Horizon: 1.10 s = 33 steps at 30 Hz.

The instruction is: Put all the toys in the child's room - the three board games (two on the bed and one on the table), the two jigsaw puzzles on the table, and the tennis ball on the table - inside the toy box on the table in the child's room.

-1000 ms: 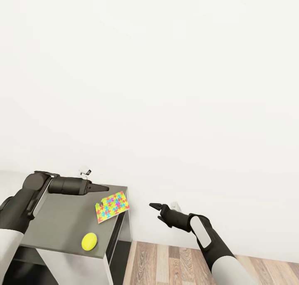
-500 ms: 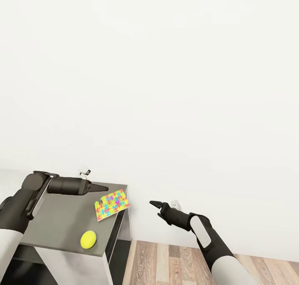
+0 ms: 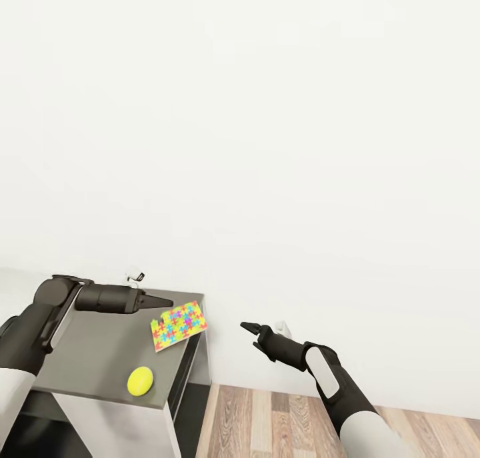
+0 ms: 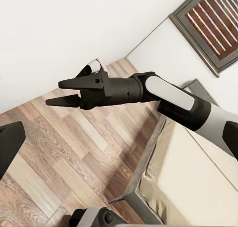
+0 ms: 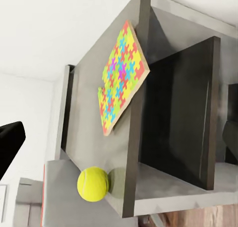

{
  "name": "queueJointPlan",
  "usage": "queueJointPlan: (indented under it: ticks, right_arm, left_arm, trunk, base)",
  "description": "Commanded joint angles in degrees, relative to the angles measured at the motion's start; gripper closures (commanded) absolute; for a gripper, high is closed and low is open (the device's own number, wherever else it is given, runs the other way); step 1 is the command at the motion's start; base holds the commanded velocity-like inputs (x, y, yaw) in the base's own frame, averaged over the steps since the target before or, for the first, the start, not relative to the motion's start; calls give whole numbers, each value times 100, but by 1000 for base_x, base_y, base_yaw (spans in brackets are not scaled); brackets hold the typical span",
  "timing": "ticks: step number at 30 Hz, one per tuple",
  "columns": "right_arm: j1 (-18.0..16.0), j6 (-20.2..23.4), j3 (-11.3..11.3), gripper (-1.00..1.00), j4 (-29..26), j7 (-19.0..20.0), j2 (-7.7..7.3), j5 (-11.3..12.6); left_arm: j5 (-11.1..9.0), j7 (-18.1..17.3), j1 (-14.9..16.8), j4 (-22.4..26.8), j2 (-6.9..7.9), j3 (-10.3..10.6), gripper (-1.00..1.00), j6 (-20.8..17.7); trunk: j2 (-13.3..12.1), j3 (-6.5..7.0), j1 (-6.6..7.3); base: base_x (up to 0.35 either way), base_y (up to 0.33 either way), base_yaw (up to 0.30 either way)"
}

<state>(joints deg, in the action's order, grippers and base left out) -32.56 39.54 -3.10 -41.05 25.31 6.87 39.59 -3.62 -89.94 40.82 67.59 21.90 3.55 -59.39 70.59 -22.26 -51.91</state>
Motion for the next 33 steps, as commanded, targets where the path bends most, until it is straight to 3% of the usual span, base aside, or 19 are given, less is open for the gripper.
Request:
queueJointPlan:
  ticks: [1, 19, 33]
  right_arm:
    - [-4, 45, -32, -100, -1, 9, 7, 5]
    - [-4, 39, -29, -100, 1, 9, 15, 5]
    - [-4, 36, -32, -100, 1, 9, 14, 5]
  left_arm:
    - [-25, -6, 5, -1, 7, 15, -100, -61]
    - [-25, -6, 5, -1, 16, 15, -100, -61]
    - [-37, -6, 5, -24, 76, 3, -100, -61]
  trunk:
    - [46, -25, -23]
    - [768, -349, -418]
    - [768, -349, -418]
  base:
    - [0, 0, 0]
    - [0, 0, 0]
    - [0, 0, 0]
